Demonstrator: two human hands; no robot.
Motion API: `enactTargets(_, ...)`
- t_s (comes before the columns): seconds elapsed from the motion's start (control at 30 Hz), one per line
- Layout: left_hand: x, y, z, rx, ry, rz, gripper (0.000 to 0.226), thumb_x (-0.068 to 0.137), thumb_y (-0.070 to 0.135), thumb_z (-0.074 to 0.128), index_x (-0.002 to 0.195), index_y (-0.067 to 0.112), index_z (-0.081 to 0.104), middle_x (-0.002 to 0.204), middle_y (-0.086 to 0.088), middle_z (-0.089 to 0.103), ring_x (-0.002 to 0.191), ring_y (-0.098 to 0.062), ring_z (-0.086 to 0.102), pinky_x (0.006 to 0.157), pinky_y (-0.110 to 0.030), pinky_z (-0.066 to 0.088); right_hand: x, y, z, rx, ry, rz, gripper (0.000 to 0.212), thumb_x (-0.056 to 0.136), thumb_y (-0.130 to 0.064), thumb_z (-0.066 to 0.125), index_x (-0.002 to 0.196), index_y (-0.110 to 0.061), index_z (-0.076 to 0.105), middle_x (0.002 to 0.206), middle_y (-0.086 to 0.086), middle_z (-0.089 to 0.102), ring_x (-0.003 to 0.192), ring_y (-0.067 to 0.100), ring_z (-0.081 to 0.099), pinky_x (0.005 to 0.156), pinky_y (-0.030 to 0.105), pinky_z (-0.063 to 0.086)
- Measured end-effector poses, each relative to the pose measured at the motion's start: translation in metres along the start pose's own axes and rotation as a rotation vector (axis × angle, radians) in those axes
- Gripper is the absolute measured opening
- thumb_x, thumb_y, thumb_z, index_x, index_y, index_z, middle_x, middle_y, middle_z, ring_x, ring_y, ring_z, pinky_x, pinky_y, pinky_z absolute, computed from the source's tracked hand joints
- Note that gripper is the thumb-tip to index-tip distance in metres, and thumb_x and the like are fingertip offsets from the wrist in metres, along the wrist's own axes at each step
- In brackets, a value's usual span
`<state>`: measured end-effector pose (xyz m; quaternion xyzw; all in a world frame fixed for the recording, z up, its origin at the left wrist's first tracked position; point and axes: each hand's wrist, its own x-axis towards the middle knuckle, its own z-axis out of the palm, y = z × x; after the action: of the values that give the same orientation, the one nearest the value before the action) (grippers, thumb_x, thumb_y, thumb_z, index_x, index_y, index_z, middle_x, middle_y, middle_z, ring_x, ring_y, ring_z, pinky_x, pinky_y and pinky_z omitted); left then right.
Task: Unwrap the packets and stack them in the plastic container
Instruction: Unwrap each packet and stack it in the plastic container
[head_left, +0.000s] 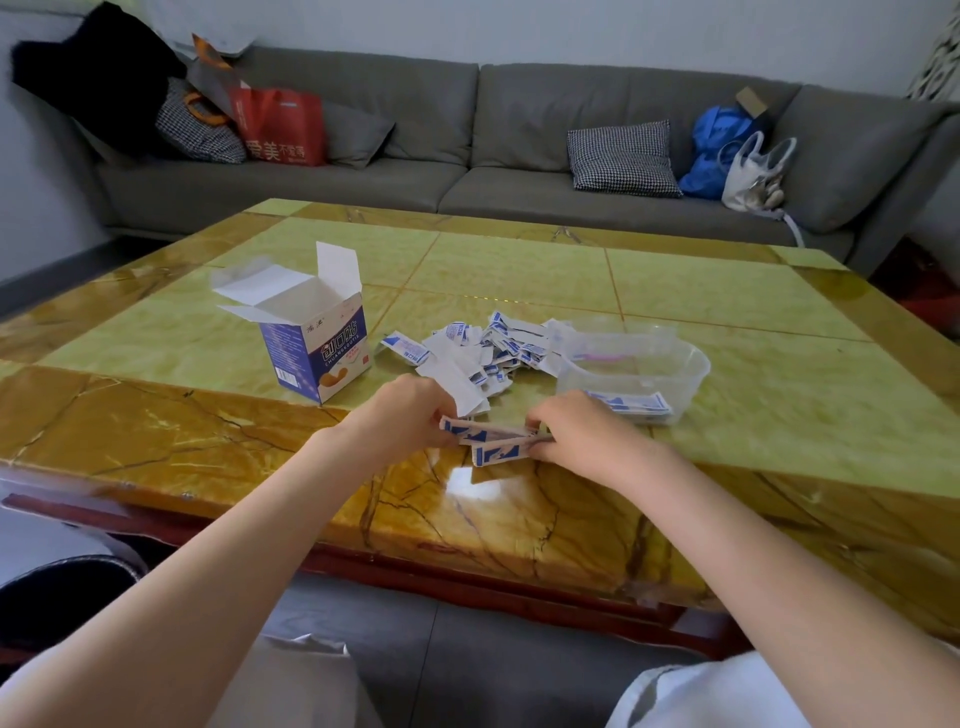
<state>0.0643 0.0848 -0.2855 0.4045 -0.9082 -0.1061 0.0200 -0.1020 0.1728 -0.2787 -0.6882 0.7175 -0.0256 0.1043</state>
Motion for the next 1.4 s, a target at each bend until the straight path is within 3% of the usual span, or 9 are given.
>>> enactTargets(0.13, 0.002, 0.001, 0.002, -0.005, -0.013, -0.004, 0.027, 0.081, 0.026, 0.067, 0.105, 0.016, 0.067, 0.098, -0.003, 0.064, 0.080, -0.014, 0.054, 0.069, -0.023, 0.045, -0.003, -0.002, -0.003, 0.071, -0.017, 0.010, 0.023, 0.092, -0.025, 0.054, 0.104, -0.008, 0.063, 0.091, 0.008, 0.062, 0.058, 0.014, 0.051, 0.049, 0.022, 0.039)
enactTargets(0.3, 0.002, 0.006, 0.004, -0.114, -0.036, 0.047, 0.032, 0.078, 0.017, 0.069, 0.110, 0.015, 0.065, 0.102, -0.003, 0.067, 0.083, -0.012, 0.057, 0.073, -0.024, 0.047, -0.002, -0.002, -0.003, 0.094, 0.013, 0.035, 0.024, 0.093, -0.024, 0.053, 0.099, -0.005, 0.066, 0.069, 0.000, 0.047, 0.066, 0.020, 0.051, 0.047, 0.021, 0.031)
enactTargets(0.43, 0.000, 0.011, 0.002, -0.167, -0.047, 0.050, 0.031, 0.080, 0.020, 0.068, 0.110, 0.016, 0.065, 0.104, -0.002, 0.066, 0.094, -0.016, 0.060, 0.083, -0.030, 0.050, -0.005, -0.006, -0.003, 0.150, 0.004, 0.008, 0.018, 0.092, -0.015, 0.055, 0.105, -0.006, 0.063, 0.085, 0.004, 0.055, 0.064, 0.016, 0.052, 0.053, 0.021, 0.039)
enactTargets(0.6, 0.000, 0.007, 0.000, -0.043, 0.037, -0.001, 0.017, 0.085, 0.022, 0.062, 0.099, 0.015, 0.069, 0.094, -0.006, 0.068, 0.087, -0.022, 0.061, 0.076, -0.034, 0.051, -0.005, -0.005, -0.004, 0.151, 0.038, 0.025, 0.023, 0.090, 0.001, 0.048, 0.105, -0.005, 0.064, 0.093, 0.012, 0.063, 0.075, 0.022, 0.059, 0.069, 0.029, 0.049)
enactTargets(0.77, -0.001, 0.009, 0.001, -0.032, 0.047, 0.000, 0.018, 0.085, 0.024, 0.062, 0.098, 0.014, 0.071, 0.092, -0.006, 0.068, 0.083, -0.023, 0.062, 0.071, -0.033, 0.050, -0.006, -0.008, -0.006, 0.133, -0.037, -0.025, 0.031, 0.088, -0.005, 0.054, 0.119, -0.008, 0.055, 0.112, 0.010, 0.056, 0.080, 0.020, 0.055, 0.072, 0.029, 0.048)
enactTargets(0.83, -0.002, 0.011, 0.002, -0.021, 0.061, 0.007, 0.017, 0.086, 0.024, 0.062, 0.097, 0.014, 0.070, 0.091, -0.007, 0.068, 0.082, -0.023, 0.060, 0.067, -0.031, 0.047, -0.004, -0.009, -0.006, 0.073, -0.115, -0.027, 0.030, 0.085, -0.006, 0.056, 0.115, -0.007, 0.055, 0.109, 0.010, 0.055, 0.088, 0.024, 0.057, 0.068, 0.029, 0.049)
enactTargets(0.93, -0.001, 0.013, 0.004, -0.017, 0.080, 0.005, 0.017, 0.086, 0.024, 0.061, 0.096, 0.014, 0.070, 0.091, -0.006, 0.067, 0.075, -0.020, 0.055, 0.062, -0.027, 0.042, -0.002, -0.009, -0.007, 0.006, -0.183, -0.025, 0.022, 0.082, -0.010, 0.059, 0.103, -0.009, 0.054, 0.094, 0.005, 0.050, 0.081, 0.021, 0.053, 0.053, 0.022, 0.038)
enactTargets(1.13, 0.000, 0.011, 0.001, 0.006, 0.077, -0.014, 0.017, 0.085, 0.025, 0.063, 0.098, 0.016, 0.070, 0.091, -0.004, 0.068, 0.076, -0.019, 0.058, 0.064, -0.027, 0.047, -0.001, -0.012, -0.002, 0.099, 0.038, 0.002, 0.030, 0.089, 0.002, 0.048, 0.114, -0.008, 0.060, 0.094, 0.006, 0.055, 0.078, 0.023, 0.059, 0.071, 0.028, 0.048)
enactTargets(1.4, 0.003, 0.009, 0.001, -0.095, 0.080, -0.100, 0.018, 0.083, 0.018, 0.064, 0.099, 0.013, 0.072, 0.092, -0.007, 0.071, 0.076, -0.017, 0.060, 0.068, -0.026, 0.049, -0.001, -0.006, 0.002, 0.095, 0.036, -0.037, 0.021, 0.092, -0.003, 0.049, 0.106, -0.005, 0.064, 0.069, -0.003, 0.045, 0.069, 0.020, 0.059, 0.063, 0.026, 0.047)
